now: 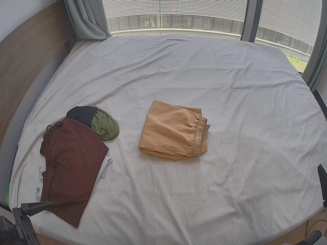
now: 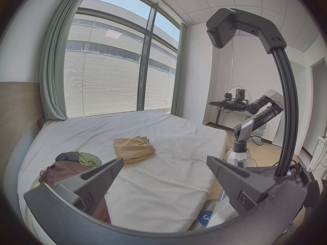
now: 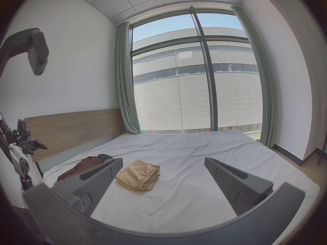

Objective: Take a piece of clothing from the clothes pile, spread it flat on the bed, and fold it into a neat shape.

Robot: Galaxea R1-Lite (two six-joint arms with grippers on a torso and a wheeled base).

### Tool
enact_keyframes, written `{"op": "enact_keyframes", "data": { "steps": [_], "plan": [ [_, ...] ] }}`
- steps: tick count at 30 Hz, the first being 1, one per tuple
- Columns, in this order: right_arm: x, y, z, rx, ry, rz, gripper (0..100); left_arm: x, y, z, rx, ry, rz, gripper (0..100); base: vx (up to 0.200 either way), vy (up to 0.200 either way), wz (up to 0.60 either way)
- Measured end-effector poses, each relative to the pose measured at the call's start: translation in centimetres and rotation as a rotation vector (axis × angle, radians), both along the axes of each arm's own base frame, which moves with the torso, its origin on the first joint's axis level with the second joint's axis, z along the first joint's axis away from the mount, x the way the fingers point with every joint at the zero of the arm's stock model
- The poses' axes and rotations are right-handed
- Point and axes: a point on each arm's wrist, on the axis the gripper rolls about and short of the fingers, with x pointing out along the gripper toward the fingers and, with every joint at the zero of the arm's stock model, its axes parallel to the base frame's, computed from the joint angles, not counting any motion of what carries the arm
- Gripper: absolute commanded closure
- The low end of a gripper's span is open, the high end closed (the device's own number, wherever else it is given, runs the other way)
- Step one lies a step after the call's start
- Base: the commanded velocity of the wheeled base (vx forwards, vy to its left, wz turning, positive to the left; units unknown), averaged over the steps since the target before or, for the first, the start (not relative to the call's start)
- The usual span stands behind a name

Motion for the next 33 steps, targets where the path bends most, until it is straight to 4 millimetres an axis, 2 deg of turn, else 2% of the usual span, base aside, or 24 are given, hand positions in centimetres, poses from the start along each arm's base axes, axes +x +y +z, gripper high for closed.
{"op": "enact_keyframes", "data": {
  "steps": [7,12,20,28,33],
  "plan": [
    [-2.9,0.0,-2.2,0.007,0.007,-0.013,0,-1.4,0.5,-0.9,-0.016,0.010,0.044,0,0.000,0.000,0.00],
    [-4.1,0.0,-2.9,0.013,-0.041,-0.049,0,-2.6,0.8,-1.5,-0.037,-0.034,0.142,0,0.000,0.000,0.00],
    [-4.5,-0.2,-4.0,0.019,-0.004,-0.186,0,-3.8,1.2,-2.1,-0.067,-0.122,0.343,0,0.000,0.000,0.00],
    [-4.6,-0.3,-4.3,-0.032,-0.005,-0.224,0,-4.3,1.2,-3.5,-0.055,-0.069,0.481,0,0.000,0.000,0.00],
    [-4.6,-0.3,-4.3,-0.063,-0.005,-0.236,0,-4.4,1.4,-3.6,-0.066,-0.090,0.615,0,0.000,0.000,0.00]
  ]
}}
